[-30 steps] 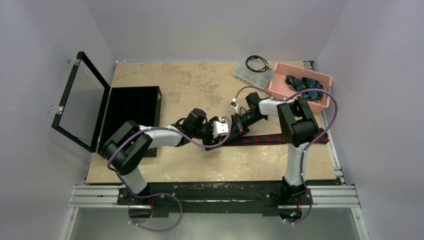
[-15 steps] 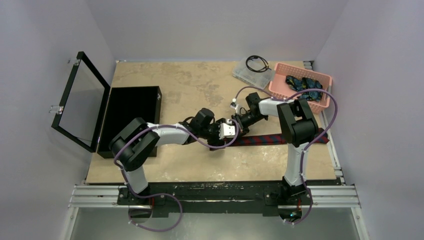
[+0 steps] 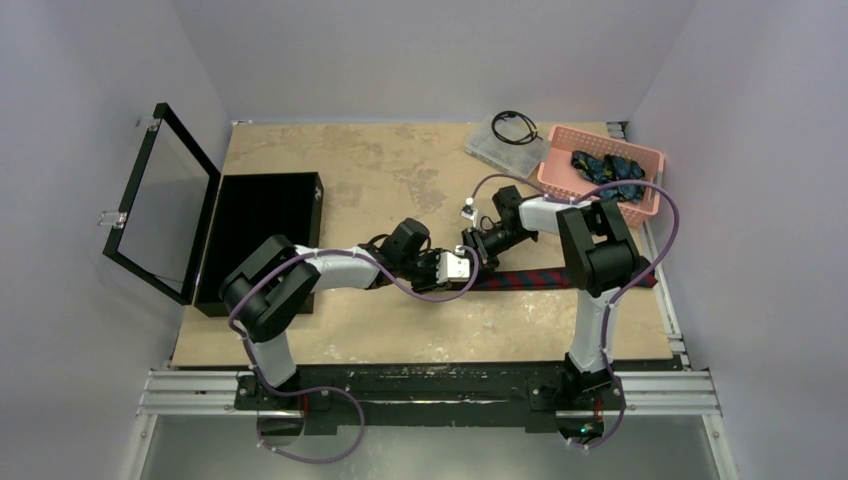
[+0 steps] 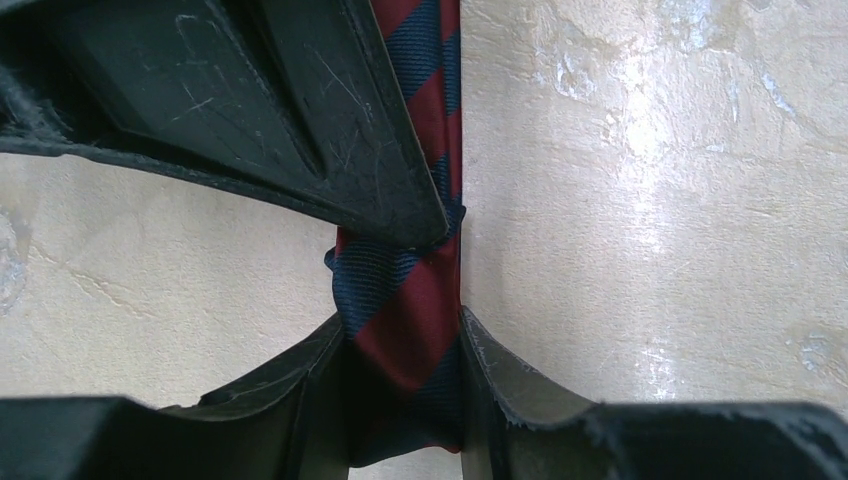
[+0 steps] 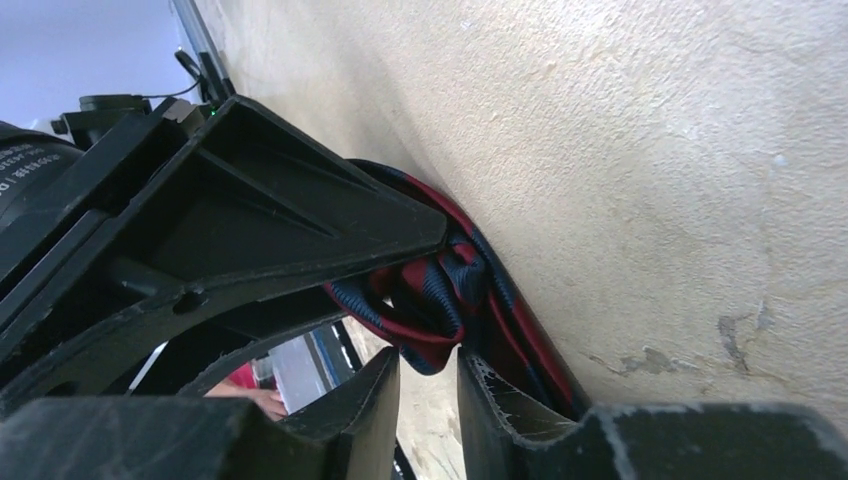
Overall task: Roll the ties
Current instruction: Roll the tie at the center of the board.
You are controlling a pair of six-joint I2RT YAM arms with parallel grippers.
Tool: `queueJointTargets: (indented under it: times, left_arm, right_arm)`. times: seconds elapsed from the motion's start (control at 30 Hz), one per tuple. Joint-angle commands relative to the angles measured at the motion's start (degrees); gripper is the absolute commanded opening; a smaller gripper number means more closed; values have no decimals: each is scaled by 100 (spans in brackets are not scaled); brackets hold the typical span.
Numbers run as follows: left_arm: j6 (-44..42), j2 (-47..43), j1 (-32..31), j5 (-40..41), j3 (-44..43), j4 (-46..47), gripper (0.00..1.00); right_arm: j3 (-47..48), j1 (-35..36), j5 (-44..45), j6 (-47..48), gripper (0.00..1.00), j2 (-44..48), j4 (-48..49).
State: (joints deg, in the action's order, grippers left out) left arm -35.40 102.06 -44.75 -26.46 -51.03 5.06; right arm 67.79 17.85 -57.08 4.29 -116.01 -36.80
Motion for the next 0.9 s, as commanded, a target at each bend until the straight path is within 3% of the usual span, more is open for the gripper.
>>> queueJointTargets:
  times: [0.0, 0.3, 0.47, 0.7, 0.87]
  left_arm:
    - [-156, -106, 10, 137, 119, -193, 35]
    - [-246, -66, 10, 139, 129, -239, 36]
    - [-229, -84, 10, 107, 126, -248, 40]
    - [267, -547, 203, -281, 408, 283, 74]
    - [645, -546, 105, -460, 245, 382, 81]
  right_arm:
    - [-81, -5, -207, -262, 28, 431, 323]
    - [-238, 13, -462, -796, 30, 400, 965]
    - [-188, 19, -48, -779, 0, 270, 916]
    - [-218, 17, 541, -461, 0, 237, 620]
    - [-172, 21, 759, -274, 0, 44, 724]
